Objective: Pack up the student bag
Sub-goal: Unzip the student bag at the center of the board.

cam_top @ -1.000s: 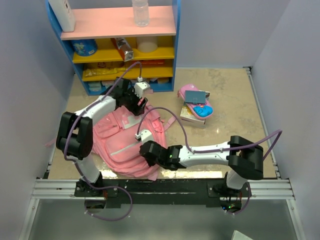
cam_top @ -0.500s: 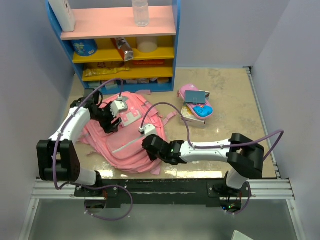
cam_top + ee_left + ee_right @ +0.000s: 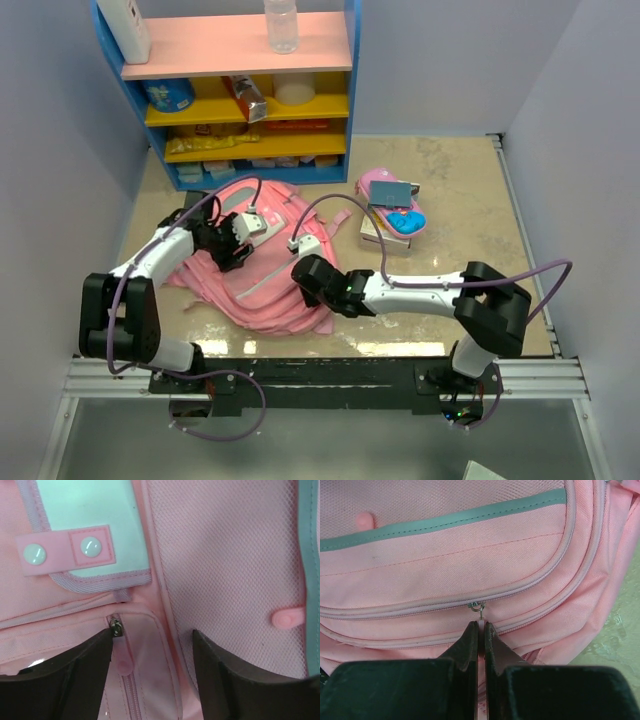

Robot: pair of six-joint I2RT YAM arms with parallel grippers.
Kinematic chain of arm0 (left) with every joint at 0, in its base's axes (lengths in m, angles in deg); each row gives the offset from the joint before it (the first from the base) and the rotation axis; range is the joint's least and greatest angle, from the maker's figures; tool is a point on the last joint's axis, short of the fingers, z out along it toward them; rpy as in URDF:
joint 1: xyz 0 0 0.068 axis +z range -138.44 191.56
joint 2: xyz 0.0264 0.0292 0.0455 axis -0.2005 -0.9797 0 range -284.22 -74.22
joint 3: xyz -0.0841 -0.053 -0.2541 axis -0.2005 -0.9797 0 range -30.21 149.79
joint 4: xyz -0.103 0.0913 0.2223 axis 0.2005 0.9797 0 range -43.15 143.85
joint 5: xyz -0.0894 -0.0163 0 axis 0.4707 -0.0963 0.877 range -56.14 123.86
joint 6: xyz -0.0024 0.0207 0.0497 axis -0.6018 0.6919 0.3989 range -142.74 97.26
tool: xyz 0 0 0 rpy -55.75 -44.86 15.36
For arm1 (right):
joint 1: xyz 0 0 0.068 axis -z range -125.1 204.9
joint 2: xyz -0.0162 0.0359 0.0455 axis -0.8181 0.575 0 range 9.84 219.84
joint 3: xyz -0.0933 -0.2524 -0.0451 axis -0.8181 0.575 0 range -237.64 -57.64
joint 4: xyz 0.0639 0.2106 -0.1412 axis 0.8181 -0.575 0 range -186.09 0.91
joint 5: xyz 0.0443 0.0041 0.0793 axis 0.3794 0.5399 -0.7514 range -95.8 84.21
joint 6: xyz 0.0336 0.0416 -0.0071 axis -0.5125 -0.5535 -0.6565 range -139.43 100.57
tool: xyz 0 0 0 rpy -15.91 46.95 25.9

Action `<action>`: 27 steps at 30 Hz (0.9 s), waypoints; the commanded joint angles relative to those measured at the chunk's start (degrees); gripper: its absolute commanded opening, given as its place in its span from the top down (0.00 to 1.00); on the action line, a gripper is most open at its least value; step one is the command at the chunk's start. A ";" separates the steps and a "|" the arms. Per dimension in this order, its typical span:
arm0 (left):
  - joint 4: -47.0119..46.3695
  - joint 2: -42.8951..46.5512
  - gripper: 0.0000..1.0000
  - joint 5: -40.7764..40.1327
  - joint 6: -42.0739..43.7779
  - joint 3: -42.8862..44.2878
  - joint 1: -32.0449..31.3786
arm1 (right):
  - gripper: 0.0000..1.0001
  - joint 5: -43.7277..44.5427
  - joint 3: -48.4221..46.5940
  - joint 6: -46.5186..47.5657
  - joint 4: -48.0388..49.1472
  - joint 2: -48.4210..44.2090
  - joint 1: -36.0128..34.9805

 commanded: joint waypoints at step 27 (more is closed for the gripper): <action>-21.08 -5.70 0.94 -5.08 -27.49 -7.72 -9.72 | 1.00 -7.10 -14.64 2.38 1.22 10.10 -8.16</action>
